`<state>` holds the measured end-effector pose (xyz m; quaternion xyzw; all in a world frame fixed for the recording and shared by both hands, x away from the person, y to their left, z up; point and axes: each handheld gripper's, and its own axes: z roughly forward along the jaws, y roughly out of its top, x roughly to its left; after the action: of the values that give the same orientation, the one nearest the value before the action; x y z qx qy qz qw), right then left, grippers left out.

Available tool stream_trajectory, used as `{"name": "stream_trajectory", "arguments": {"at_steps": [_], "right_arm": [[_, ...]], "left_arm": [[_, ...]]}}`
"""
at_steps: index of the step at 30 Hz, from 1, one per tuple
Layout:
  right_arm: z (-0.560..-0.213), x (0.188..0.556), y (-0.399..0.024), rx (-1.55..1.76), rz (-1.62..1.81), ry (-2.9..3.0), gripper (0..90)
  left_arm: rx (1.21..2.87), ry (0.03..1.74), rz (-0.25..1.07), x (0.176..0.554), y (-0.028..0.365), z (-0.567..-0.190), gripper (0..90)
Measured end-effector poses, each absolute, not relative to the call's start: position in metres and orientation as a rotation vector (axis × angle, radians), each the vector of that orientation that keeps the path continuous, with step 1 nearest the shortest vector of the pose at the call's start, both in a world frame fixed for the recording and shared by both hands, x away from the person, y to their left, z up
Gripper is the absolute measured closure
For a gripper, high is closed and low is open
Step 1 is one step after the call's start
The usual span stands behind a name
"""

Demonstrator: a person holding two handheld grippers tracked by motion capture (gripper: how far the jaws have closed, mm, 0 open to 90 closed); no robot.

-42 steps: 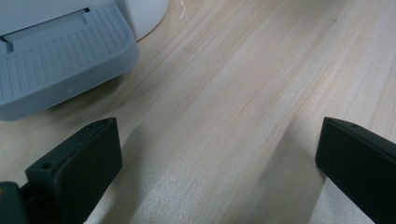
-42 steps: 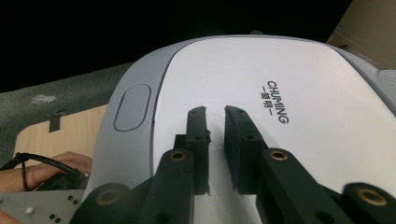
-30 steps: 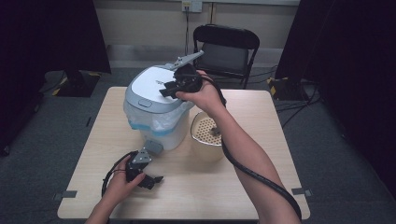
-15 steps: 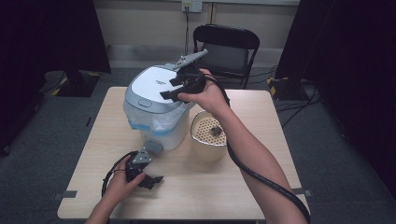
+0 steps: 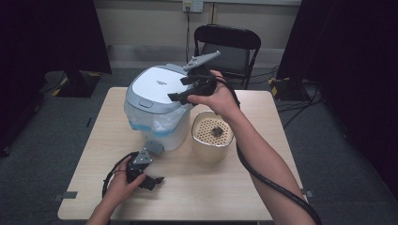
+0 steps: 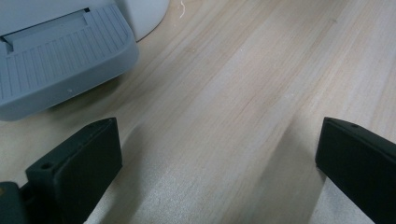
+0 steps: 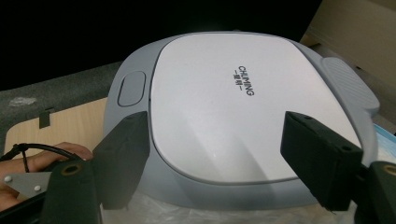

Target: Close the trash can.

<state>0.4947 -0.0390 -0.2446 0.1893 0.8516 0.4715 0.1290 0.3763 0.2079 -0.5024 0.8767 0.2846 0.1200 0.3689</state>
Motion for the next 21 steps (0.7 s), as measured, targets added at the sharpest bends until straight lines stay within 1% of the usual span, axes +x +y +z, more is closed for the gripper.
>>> {"name": "stream_trajectory", "arguments": {"at_steps": [13, 21], "right_arm": [[-0.247, 0.485, -0.058, 0.554, 1.375, 2.473, 18.7], [-0.257, 0.484, -0.073, 0.594, 1.395, 2.468, 15.7]], "left_arm": [[2.246, 0.736, 0.299, 0.376, 0.208, -0.503, 0.0], [2.245, 0.736, 0.300, 0.376, 0.208, -0.503, 0.0]]}}
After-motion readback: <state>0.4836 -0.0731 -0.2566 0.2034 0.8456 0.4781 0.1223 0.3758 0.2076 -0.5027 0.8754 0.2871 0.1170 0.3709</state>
